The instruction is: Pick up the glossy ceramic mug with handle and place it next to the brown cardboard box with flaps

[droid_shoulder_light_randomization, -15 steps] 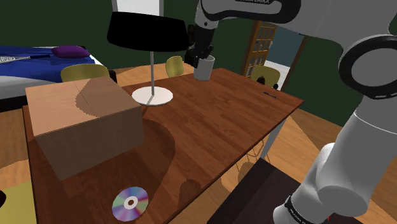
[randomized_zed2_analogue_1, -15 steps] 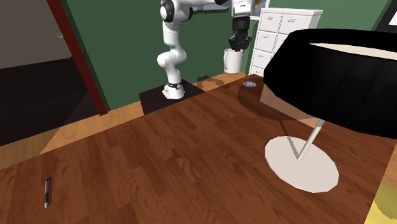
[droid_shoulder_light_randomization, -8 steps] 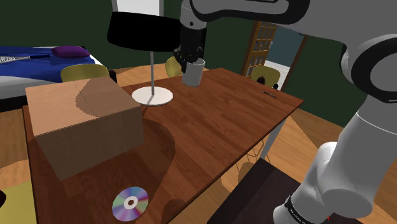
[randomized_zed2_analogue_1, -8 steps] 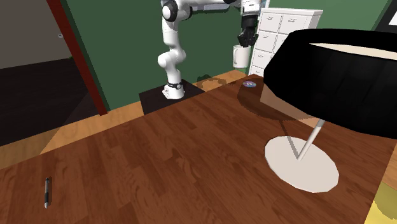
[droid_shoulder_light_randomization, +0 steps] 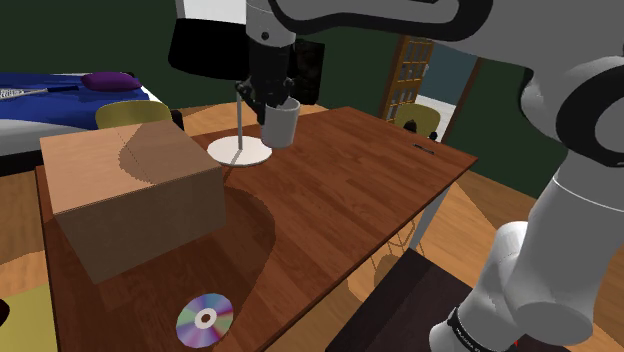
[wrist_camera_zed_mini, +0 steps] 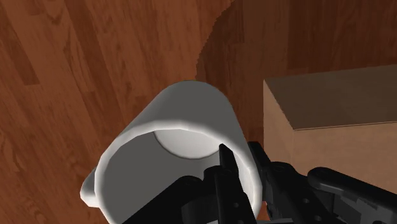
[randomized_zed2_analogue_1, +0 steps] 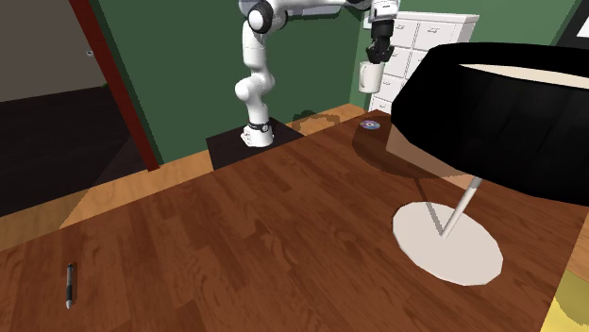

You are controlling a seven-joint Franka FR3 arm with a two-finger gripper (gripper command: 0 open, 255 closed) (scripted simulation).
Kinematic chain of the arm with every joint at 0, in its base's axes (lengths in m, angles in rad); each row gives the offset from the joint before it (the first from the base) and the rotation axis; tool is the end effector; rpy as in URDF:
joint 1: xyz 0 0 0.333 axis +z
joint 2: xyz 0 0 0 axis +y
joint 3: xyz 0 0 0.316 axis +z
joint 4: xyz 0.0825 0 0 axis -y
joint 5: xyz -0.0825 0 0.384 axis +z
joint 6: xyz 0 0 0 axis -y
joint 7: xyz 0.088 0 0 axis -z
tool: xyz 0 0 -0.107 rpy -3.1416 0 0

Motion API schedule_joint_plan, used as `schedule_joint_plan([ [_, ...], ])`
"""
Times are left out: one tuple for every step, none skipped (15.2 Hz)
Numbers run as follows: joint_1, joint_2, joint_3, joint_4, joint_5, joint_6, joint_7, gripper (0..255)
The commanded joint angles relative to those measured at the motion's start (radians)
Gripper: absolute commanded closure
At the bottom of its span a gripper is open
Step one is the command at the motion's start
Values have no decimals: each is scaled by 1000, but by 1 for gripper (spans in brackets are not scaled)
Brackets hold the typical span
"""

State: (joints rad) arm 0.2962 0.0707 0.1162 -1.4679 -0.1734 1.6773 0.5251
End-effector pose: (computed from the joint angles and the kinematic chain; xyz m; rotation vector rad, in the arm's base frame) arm 0.5461 0.2176 0.6450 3.0376 -0.1629 0.3031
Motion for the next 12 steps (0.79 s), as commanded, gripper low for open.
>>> schedule_joint_plan([
  [28,23,23,32,-12,-17,50,255],
  [42,36,34,49,-17,-26,73,255],
  [56,50,44,68,-24,-35,96,255],
  [71,66,54,89,-30,-45,118,255],
  [86,82,64,112,-37,-56,140,255],
  [101,101,73,137,-45,-67,162,255],
  [117,119,82,163,-52,-79,183,255],
  [116,113,81,141,-51,-63,185,255],
  [114,108,80,119,-50,-47,187,255],
  [113,102,80,99,-49,-32,189,255],
  [112,98,80,78,-48,-16,191,255],
  [110,93,79,59,-47,-1,193,255],
])
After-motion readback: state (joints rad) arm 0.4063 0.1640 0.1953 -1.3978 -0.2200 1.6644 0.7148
